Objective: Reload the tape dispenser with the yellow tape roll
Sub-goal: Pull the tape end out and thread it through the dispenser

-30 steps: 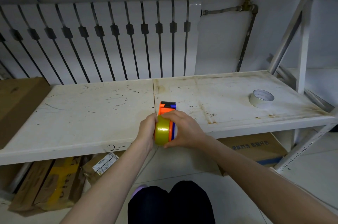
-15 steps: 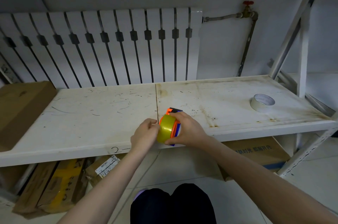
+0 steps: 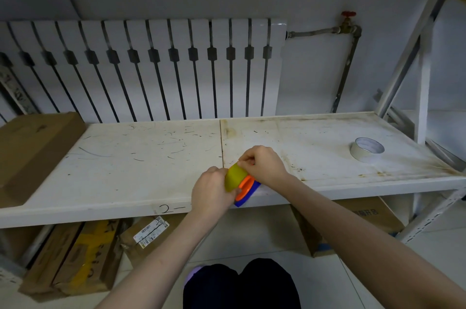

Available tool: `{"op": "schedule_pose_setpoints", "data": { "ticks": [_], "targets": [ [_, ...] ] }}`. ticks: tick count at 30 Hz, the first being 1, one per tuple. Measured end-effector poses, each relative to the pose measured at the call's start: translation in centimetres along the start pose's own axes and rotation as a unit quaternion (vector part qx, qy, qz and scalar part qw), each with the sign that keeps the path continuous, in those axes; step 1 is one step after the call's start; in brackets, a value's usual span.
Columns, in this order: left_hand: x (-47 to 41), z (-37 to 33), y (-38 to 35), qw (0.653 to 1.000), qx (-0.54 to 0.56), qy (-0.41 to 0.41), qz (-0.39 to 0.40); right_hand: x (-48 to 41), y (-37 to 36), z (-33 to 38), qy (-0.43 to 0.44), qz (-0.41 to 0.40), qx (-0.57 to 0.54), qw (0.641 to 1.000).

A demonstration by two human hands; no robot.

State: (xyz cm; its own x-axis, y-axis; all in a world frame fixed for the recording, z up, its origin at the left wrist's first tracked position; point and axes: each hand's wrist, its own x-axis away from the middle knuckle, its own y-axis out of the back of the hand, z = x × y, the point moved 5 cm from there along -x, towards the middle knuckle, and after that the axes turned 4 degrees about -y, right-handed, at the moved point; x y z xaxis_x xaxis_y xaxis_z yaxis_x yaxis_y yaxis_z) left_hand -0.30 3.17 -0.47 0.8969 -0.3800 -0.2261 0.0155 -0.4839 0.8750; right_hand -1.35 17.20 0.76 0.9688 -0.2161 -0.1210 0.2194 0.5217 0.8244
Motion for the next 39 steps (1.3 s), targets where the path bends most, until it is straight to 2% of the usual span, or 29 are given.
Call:
{"op": "schedule_pose_setpoints", "data": {
  "ticks": [5, 10, 13, 21, 27, 32, 39],
  "targets": [
    [-0.1, -0.2, -0.2, 1.000, -0.010, -0.002, 0.016, -0.5, 0.3, 0.8, -0.041, -0.012, 0.031, 0.999],
    [-0.1, -0.4, -0.4, 1.000, -0.011, 0.001, 0.018, -0.2, 0.6, 2.7, -0.051, -0.027, 0.212, 0.976],
    [0.1, -0.5, -0.4, 1.000, 0.004, 0.005, 0.010, 0.2, -0.3, 3.1, -0.053, 0.001, 0.252, 0.966],
    [-0.1, 0.2, -0.2, 0.998, 0.048, 0.023, 0.018, 0.0, -1.2, 2.4, -0.038, 0.118, 0.139, 0.983],
    [-0.4, 0.2, -0.3, 0.998, 0.054, 0.027, 0.026, 0.4, -0.8, 3.0, -0.006, 0.145, 0.110, 0.983],
    [-0.6, -0.1, -0.3, 0.998, 0.055, 0.023, 0.019, 0.6, -0.5, 3.2, 0.019, 0.117, 0.117, 0.986],
    [-0.7, -0.6, -0.5, 0.998, 0.051, 0.020, 0.015, 1.3, -0.2, 2.1, -0.021, -0.015, 0.038, 0.999]
  ]
}}
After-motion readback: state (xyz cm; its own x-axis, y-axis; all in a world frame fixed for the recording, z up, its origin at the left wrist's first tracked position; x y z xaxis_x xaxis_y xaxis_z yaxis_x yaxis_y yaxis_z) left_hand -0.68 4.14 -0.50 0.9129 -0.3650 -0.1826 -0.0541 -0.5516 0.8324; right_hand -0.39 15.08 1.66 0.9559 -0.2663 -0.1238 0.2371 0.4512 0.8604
